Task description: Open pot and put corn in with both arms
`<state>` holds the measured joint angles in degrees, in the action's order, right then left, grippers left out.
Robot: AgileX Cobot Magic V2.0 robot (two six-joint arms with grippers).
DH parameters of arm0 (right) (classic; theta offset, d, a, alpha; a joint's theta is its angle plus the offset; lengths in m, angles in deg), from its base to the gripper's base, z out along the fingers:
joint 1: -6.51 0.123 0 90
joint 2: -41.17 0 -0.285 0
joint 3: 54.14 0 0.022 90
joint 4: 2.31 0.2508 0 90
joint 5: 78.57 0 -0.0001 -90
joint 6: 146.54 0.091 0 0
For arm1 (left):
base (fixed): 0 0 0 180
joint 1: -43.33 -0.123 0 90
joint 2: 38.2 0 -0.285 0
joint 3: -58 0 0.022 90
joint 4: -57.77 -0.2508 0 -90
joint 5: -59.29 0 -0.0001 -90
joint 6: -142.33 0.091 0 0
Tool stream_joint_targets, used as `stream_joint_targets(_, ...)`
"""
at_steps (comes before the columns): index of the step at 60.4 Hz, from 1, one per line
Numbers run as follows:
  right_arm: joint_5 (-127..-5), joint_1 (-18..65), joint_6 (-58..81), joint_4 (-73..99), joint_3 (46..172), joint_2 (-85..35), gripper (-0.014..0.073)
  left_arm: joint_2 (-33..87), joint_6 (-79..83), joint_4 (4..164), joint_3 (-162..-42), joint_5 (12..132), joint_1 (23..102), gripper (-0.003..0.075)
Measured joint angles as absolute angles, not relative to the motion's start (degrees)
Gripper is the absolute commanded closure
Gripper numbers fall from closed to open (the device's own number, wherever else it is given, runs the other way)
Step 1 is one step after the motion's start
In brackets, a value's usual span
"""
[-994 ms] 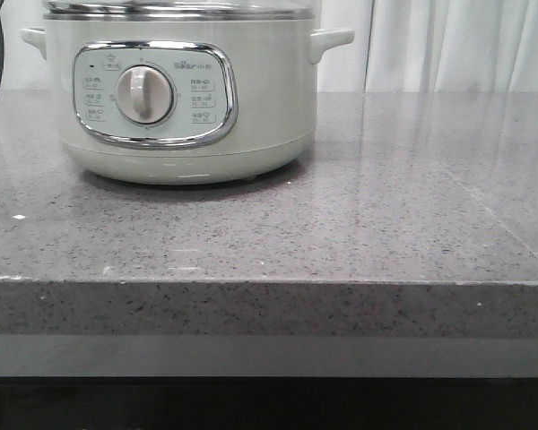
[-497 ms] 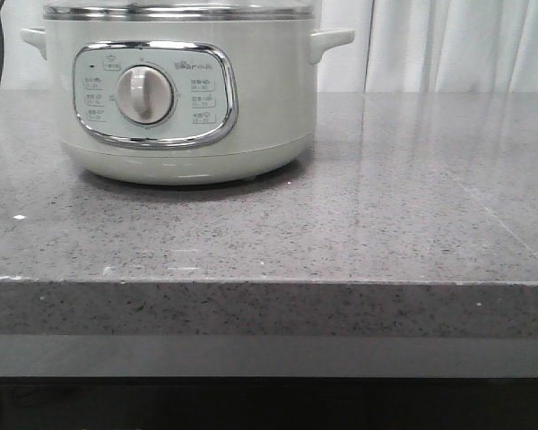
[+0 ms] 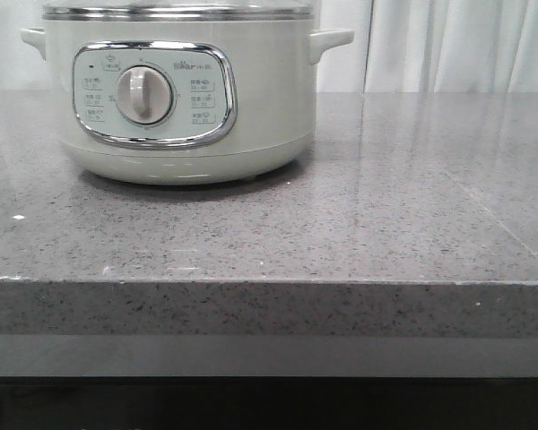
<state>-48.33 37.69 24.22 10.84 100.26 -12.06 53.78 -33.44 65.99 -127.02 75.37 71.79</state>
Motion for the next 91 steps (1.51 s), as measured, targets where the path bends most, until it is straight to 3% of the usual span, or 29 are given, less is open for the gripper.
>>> stream_joint_targets(17,-48.33,37.69,24.22,10.84,100.26,-12.06,0.0054,38.36,-33.44,65.09,-124.10,88.84,71.79,0.0219)
stream_joint_targets(55,-48.00,37.69,24.22,10.84,100.26,-12.06,0.0054,1.88,-33.44,65.33,-88.55,91.41,71.17,0.0220)
stream_joint_targets(63,-47.80,37.69,24.22,10.84,100.26,-12.06,0.0061,0.93,-33.44,65.33,-87.34,91.29,71.17,0.0283)
stream_joint_targets(69,-47.67,37.69,24.22,10.84,100.26,-12.06,0.0154,0.93,-33.44,65.33,-87.34,91.05,71.17,0.0383)
stream_joint_targets(84,-47.40,37.69,24.22,10.84,100.26,-12.06,0.0611,0.93,-33.44,65.33,-87.34,90.74,71.17,0.0629)
stream_joint_targets(91,-47.16,37.69,24.22,10.84,100.26,-12.06,0.0718,0.93,-33.44,65.33,-87.34,90.74,71.17,0.0703)
